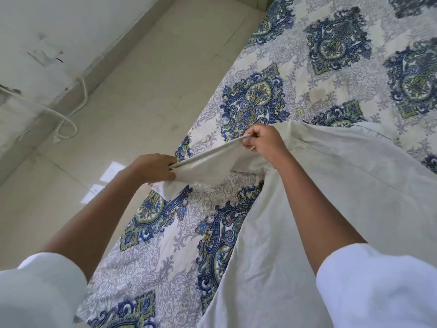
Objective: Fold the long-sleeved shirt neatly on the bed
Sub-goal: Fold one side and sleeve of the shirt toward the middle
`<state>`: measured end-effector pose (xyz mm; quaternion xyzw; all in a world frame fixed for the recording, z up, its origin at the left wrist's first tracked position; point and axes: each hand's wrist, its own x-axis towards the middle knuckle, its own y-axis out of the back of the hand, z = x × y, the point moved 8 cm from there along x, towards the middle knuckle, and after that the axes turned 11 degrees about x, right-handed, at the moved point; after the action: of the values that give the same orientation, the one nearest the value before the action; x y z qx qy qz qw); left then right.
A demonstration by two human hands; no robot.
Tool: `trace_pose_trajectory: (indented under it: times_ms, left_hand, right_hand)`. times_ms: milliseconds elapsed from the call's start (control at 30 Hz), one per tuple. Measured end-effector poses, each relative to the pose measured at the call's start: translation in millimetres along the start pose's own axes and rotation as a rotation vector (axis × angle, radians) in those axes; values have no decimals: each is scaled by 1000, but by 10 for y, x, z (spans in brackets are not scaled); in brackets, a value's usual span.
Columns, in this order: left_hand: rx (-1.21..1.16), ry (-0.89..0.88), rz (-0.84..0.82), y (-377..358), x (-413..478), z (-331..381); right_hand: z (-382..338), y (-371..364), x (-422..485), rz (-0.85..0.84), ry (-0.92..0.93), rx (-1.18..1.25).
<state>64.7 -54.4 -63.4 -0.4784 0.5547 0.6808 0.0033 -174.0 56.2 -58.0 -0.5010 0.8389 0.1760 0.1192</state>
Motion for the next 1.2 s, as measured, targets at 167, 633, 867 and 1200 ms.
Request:
trace_pose_trajectory:
  times_ms: [167, 633, 867, 1200]
  left_hand:
    - [294, 165, 295, 31, -129, -135]
    - [-715, 85, 249, 662, -358, 995]
    - [-869, -93, 98, 499, -525, 2607]
    - [-1928, -394, -277, 115, -821, 3347]
  right_hand:
    - [119, 142, -2, 93, -55, 49]
    - [42, -152, -748, -1, -263, 371]
    - [431, 421, -1401, -145, -448, 732]
    - [889, 1389, -1850, 172, -374, 790]
